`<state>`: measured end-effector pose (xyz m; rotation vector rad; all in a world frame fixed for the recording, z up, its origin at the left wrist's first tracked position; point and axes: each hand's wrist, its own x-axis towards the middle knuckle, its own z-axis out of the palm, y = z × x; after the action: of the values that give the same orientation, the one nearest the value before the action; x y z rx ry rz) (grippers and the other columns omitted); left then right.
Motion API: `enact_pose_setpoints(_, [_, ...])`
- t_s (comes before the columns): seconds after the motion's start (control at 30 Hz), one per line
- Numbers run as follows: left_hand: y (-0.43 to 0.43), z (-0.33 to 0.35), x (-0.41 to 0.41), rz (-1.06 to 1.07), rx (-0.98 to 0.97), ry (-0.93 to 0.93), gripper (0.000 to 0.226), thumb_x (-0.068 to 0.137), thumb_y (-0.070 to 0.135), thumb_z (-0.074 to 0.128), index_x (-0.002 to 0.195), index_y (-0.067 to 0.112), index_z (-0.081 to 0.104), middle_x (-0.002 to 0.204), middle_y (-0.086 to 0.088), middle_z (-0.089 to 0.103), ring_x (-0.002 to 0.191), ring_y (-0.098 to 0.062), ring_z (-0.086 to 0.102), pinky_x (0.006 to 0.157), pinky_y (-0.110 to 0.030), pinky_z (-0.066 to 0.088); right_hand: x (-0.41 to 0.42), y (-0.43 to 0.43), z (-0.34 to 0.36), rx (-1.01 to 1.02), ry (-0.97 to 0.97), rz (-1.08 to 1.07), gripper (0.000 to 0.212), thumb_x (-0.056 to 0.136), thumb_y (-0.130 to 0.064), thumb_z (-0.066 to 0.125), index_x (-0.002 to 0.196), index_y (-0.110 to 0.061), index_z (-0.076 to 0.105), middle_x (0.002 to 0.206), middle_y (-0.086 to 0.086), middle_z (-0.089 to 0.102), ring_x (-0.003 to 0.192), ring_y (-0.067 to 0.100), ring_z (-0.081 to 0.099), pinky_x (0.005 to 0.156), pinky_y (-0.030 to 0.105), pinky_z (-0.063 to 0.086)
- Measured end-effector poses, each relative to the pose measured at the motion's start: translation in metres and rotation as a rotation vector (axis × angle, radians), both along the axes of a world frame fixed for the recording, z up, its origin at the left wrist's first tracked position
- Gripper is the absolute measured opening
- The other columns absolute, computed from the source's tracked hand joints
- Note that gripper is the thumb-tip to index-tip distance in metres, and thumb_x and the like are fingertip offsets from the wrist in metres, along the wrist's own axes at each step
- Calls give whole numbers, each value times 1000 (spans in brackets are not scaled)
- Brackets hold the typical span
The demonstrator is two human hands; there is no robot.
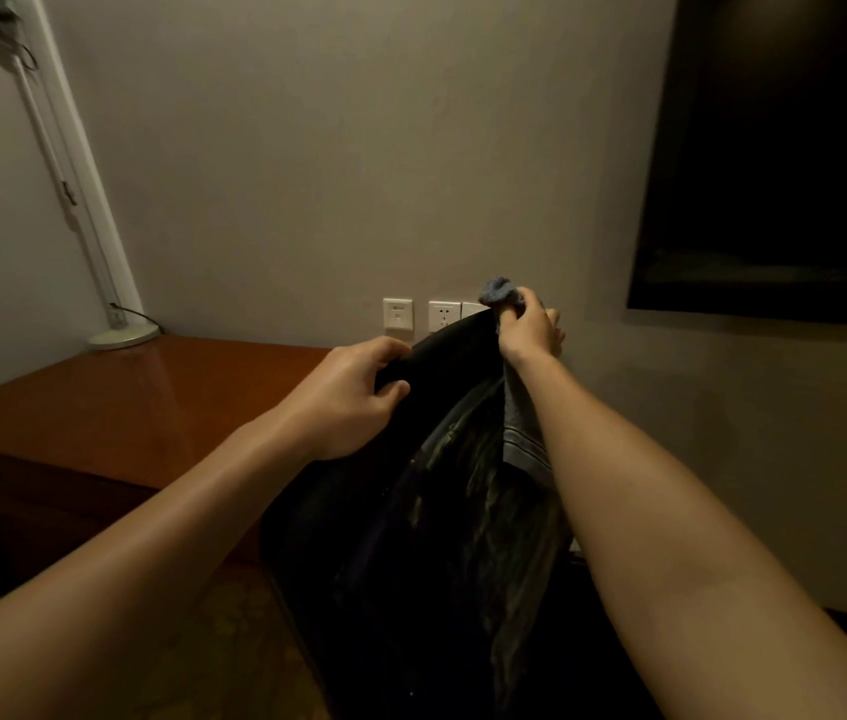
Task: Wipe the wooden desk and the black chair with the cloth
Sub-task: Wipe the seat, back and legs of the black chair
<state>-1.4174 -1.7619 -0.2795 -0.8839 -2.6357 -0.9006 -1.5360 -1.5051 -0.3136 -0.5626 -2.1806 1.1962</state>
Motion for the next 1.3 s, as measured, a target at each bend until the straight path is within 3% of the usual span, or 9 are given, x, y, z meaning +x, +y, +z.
enact_pose_setpoints(0.1, [-2,-2,-4,-2,3,13,38,99,25,61,137,24,54,124,4,64,109,-9,62,89,-25,53,-5,4,-2,-28,-1,-7,38,103,-37,41,140,-35,47,141,14,42,125,38,43,105,42,35])
enact_pose_setpoints(0.3, [-1,-4,-10,-12,-2,37,39,98,25,62,136,26,54,127,5,63,115,-11,60,98,-36,53,-12,16,0,-79,-16,1,37,103,-38,42,139,-34,48,138,15,46,122,39,49,104,43,39])
enact_pose_setpoints(0.43, [-2,-5,-11,-25,15,31,39,98,23,61,137,27,54,124,6,64,111,-9,62,95,-36,55,-11,24,-1,-162,-3,16,35,103,-35,42,137,-31,51,138,13,51,121,37,51,105,44,41])
enact_pose_setpoints(0.67, [0,-5,-9,-26,10,42,38,99,22,60,136,28,54,127,8,62,112,-5,60,82,-13,46,-7,19,-7,-103,-2,0,42,103,-34,39,145,-36,43,144,10,42,127,34,47,110,49,38])
enact_pose_setpoints(0.77, [-1,-5,-7,-10,26,36,34,100,24,59,133,26,56,126,6,63,113,-7,60,86,-17,46,-1,11,-9,-43,29,-6,40,104,-29,40,143,-36,45,145,9,40,130,33,40,110,45,36])
enact_pose_setpoints(0.9, [4,0,-4,16,54,1,25,105,20,48,127,24,57,117,6,63,101,-6,60,72,-13,43,18,-10,-9,72,101,61,39,102,-28,43,140,-35,48,140,10,41,129,32,35,109,42,34])
enact_pose_setpoints(1.0, [4,2,-4,45,92,-40,25,105,11,40,122,22,55,121,2,64,104,-14,61,77,-24,49,40,-32,-12,143,169,169,37,100,-27,47,136,-35,52,134,8,42,126,30,34,110,41,34])
enact_pose_setpoints(1.1, [5,2,-4,71,106,-91,41,91,-6,35,116,22,50,129,-5,63,113,-21,58,84,-31,47,67,-57,-18,185,239,263,36,99,-26,49,133,-37,53,123,4,42,118,25,35,109,39,34])
enact_pose_setpoints(1.3, [6,4,5,96,161,-120,47,86,-12,33,118,17,51,130,-11,61,124,-22,55,94,-28,42,118,-91,-23,153,260,368,38,98,-26,52,133,-41,53,120,-4,41,116,19,33,108,38,35])
